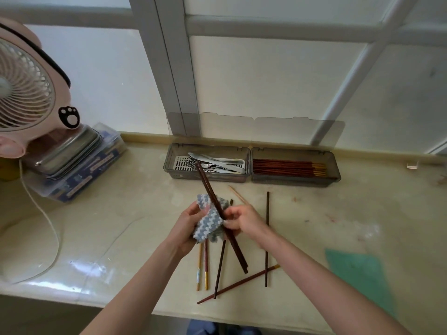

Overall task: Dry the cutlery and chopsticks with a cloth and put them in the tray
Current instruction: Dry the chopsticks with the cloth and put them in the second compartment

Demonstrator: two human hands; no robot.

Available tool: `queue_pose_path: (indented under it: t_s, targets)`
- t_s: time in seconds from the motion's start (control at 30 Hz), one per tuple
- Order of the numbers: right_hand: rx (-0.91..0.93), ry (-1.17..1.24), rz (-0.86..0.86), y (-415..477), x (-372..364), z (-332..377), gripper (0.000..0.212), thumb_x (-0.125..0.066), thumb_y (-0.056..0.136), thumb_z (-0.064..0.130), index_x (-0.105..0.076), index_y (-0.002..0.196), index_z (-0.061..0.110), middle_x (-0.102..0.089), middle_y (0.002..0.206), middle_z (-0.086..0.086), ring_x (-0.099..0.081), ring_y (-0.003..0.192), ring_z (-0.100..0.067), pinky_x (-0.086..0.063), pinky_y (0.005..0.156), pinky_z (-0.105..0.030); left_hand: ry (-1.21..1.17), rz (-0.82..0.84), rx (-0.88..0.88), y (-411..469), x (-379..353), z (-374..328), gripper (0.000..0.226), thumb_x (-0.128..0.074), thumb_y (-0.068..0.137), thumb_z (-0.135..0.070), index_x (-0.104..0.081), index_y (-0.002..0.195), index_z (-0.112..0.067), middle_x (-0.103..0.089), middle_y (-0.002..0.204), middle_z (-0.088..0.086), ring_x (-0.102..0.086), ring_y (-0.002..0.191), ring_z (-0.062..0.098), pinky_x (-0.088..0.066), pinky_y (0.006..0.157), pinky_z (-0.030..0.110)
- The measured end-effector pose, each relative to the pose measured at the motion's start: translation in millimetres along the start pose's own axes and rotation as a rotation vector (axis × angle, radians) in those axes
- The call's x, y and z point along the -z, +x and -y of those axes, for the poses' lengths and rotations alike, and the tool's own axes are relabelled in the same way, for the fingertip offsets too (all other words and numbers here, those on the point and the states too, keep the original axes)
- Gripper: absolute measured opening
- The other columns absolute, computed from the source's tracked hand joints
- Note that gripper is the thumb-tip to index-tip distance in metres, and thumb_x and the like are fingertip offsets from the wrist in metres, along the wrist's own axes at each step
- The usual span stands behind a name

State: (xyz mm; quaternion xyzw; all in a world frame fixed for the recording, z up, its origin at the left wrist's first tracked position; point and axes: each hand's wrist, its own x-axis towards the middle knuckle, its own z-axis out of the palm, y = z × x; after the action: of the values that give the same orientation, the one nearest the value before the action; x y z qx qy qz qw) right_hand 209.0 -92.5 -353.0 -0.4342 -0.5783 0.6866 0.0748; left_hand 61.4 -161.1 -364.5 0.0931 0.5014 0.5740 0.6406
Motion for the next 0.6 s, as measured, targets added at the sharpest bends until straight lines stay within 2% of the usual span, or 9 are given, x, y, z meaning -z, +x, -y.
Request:
queue_pose_path:
  t_s: [0.13, 0.27, 0.37, 0.5, 0.6]
  targets:
    - [-0.093, 0.133, -0.045, -5, -14, -14, 0.020, -0.049, 0.090, -0.005, -0.063, 0.094, 0.009, -0.068, 0.088, -0.011, -0.067, 0.064, -0.021, -0.059, 0.068, -0.032, 0.186, -0.064, -0.037, -4, 0, 11, 0.023, -0.060, 0.082, -0.015, -0.064, 0.103, -0.008, -0.071, 0.092, 0.011, -0.070, 0.071, 0.017, -0.056, 0.059, 0.026]
    - [-0.138, 0.112, -0.068, -4, -27, -27, 0.029, -0.042, 0.088, -0.008, -0.064, 0.098, 0.009, -0.068, 0.098, -0.013, -0.069, 0.083, -0.026, -0.059, 0.073, -0.036, 0.287, -0.138, -0.012, -4, 0, 21, 0.018, -0.057, 0.090, -0.014, -0.063, 0.096, 0.001, -0.070, 0.082, 0.014, -0.068, 0.068, 0.019, -0.055, 0.059, 0.025]
    - [-0.158, 0.205, 0.000, -2, -26, -36, 0.024, -0.047, 0.090, -0.003, -0.062, 0.106, 0.005, -0.068, 0.104, -0.013, -0.069, 0.088, -0.024, -0.058, 0.076, -0.034, 0.309, -0.268, -0.031, 3, 1, 19, 0.014, -0.065, 0.084, -0.011, -0.065, 0.088, 0.002, -0.070, 0.080, 0.014, -0.067, 0.068, 0.021, -0.055, 0.058, 0.024]
    - [-0.181, 0.237, 0.178, -6, -11, -46, 0.023, -0.057, 0.092, 0.016, -0.059, 0.114, 0.007, -0.072, 0.098, -0.015, -0.070, 0.085, -0.027, -0.058, 0.073, -0.035, 0.235, -0.396, -0.054, 14, 5, 9, 0.024, -0.072, 0.077, -0.010, -0.065, 0.094, 0.005, -0.069, 0.083, 0.013, -0.066, 0.070, 0.022, -0.054, 0.063, 0.028]
    - [-0.143, 0.212, 0.221, -10, -5, -57, 0.026, -0.056, 0.093, 0.017, -0.060, 0.114, 0.002, -0.070, 0.090, -0.015, -0.069, 0.079, -0.026, -0.058, 0.074, -0.036, 0.237, -0.429, -0.073, 17, 6, 8, 0.026, -0.074, 0.077, -0.012, -0.065, 0.095, 0.004, -0.069, 0.082, 0.013, -0.067, 0.069, 0.022, -0.054, 0.062, 0.028]
